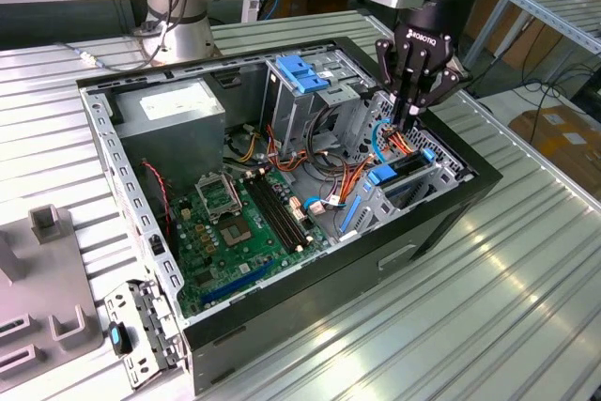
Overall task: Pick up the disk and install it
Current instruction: 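Insert the second disk wire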
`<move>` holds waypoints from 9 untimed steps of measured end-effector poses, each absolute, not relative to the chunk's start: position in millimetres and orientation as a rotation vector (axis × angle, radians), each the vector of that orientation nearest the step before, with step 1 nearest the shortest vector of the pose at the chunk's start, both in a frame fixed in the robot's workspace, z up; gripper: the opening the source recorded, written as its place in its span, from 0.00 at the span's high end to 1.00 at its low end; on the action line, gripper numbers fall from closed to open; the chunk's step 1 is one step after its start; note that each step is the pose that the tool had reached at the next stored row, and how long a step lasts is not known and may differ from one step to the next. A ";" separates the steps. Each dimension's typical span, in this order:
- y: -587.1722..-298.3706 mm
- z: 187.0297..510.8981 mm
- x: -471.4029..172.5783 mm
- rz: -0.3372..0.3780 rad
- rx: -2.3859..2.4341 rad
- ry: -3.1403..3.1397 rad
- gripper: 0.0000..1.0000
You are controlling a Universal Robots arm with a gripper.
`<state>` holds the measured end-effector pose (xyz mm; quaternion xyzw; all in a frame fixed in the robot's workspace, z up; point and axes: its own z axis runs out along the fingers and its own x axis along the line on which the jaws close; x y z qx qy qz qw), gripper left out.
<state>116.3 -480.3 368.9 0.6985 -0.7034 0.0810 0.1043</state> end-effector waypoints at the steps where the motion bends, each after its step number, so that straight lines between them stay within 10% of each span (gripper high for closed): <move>1: -480.3 368.7 116.3 0.241 2.058 -2.073 0.76; 9: -480.5 367.6 116.3 0.259 2.048 -2.063 0.84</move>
